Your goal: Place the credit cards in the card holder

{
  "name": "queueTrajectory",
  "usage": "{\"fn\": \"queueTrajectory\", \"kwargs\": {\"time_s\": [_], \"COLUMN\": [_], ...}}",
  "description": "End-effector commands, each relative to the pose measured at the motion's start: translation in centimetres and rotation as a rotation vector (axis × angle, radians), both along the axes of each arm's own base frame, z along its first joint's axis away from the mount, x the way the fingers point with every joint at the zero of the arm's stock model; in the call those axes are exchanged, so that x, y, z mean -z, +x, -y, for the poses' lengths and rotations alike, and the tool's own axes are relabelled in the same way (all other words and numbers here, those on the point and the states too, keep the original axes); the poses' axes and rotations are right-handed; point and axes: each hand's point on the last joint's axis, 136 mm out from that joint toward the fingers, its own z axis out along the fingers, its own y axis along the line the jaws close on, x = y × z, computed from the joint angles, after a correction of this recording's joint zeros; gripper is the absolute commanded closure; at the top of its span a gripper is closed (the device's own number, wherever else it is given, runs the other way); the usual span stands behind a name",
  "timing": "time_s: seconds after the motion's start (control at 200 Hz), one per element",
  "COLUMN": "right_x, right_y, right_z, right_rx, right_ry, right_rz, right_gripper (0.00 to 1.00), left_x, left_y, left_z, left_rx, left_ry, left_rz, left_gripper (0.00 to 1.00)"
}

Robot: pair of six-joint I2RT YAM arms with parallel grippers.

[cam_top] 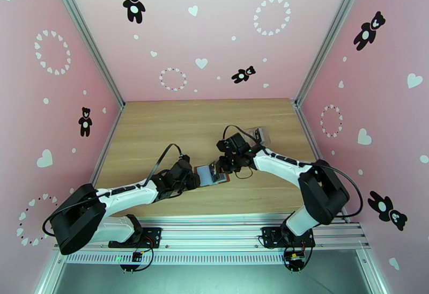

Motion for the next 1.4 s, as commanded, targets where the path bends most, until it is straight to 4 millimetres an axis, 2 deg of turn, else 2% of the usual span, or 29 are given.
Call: {"fn": "queueTrajectory", "kwargs": {"time_s": [0.0, 0.165, 0.35, 0.816, 1.396], "right_x": [0.5, 0.9, 1.6, 2.2, 3.2], "right_y": [0.4, 0.6, 0.7, 1.1, 0.8], "right_z": [-0.8, -0.6, -0.4, 0.2, -0.3], "right_rx": [0.014, 0.020, 0.033, 0.063, 0.069], "right_ry": [0.025, 0.009, -0.009, -0.028, 0.018], "right_rz": [0.007, 0.012, 0.007, 0.007, -0.055], "right_gripper": [1.00, 1.00, 1.00, 1.00, 1.00], "left_x": [-0.8, -0.7, 0.7, 3.8, 4.1], "left_y": [0.6, 1.2, 1.4, 0.7, 0.4], "left_z": [1.0, 1.8, 1.9, 0.8, 0.1], "left_rx": [0.028, 0.039, 0.036, 0.000, -0.008], "left_ry": [0.004, 0.009, 0.033, 0.095, 0.109], "left_rz": [0.014, 0.012, -0.023, -0.099, -0.103], "left_gripper": [0.73, 0.76, 0.77, 0.79, 0.79]}}
